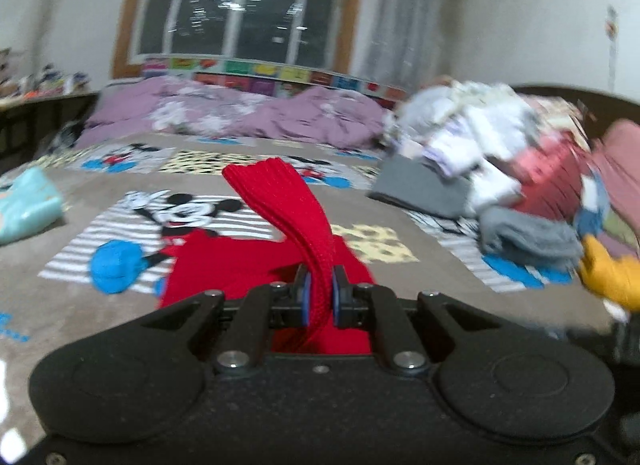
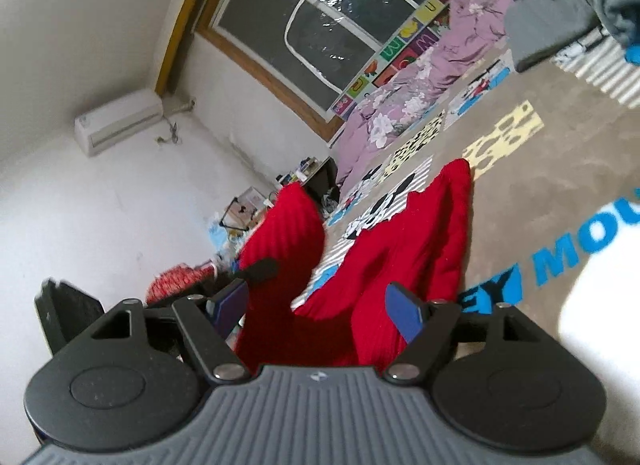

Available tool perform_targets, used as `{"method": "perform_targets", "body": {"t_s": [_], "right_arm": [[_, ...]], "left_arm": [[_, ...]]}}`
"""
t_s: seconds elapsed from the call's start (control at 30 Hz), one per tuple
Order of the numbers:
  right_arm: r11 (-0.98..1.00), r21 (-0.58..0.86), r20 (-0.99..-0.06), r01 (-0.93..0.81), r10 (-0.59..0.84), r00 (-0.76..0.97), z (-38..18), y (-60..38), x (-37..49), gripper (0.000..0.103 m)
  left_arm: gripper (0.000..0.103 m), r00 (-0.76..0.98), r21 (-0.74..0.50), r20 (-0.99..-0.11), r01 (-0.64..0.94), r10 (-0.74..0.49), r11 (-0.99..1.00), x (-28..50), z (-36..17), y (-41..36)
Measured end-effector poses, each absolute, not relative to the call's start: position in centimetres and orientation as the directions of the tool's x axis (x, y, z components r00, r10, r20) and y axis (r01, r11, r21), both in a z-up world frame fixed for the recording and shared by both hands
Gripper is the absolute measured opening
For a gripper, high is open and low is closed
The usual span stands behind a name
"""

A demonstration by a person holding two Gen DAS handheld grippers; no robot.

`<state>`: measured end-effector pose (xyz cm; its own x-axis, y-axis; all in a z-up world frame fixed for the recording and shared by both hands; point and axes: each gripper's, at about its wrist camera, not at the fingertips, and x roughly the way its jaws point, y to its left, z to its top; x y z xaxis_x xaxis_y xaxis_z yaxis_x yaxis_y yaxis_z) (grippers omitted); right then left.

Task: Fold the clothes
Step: 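Grasp the red sweater hem with the right tool, then grasp the sweater hem with the left tool while the right tool lifts it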

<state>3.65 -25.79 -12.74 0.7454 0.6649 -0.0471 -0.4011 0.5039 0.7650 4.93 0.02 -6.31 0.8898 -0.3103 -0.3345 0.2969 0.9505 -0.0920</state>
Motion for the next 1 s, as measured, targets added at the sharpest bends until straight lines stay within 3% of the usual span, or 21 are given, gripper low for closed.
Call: {"method": "perform_targets", "body": {"t_s": [0.33, 0.63, 0.9, 0.93, 1.0], "right_arm": [[0.428, 0.841, -0.045, -0.332, 0.665, 0.746, -14.5, -26.3, 5.1, 0.078], [0.483, 0.84, -0.139, -0.249, 0.634, 0.761, -15.6, -26.0, 6.1, 0.075], [0.487, 0.847, -0.148, -0.214, 0.603, 0.784, -16.6, -26.5, 6.4, 0.051], [0.478, 0.854, -0.146, -0.206, 0.599, 0.787, -16.8, -26.7, 6.5, 0.042], [0.482, 0.855, -0.155, -0.191, 0.589, 0.793, -17.0, -26.8, 6.8, 0.035]], "left_arm": [[0.007, 0.816, 0.155, -0.405, 0.506, -0.412, 0.849, 2.2, -9.7, -5.7], [0.008, 0.787, 0.151, -0.458, 0.526, -0.412, 0.837, 3.2, -11.7, -5.8], [0.008, 0.782, 0.121, -0.448, 0.534, -0.434, 0.837, 3.0, -12.1, -5.7], [0.009, 0.772, 0.107, -0.449, 0.546, -0.449, 0.831, 2.9, -12.1, -5.6], [0.031, 0.769, 0.064, -0.438, 0.543, -0.465, 0.837, 3.0, -11.4, -4.3]]}}
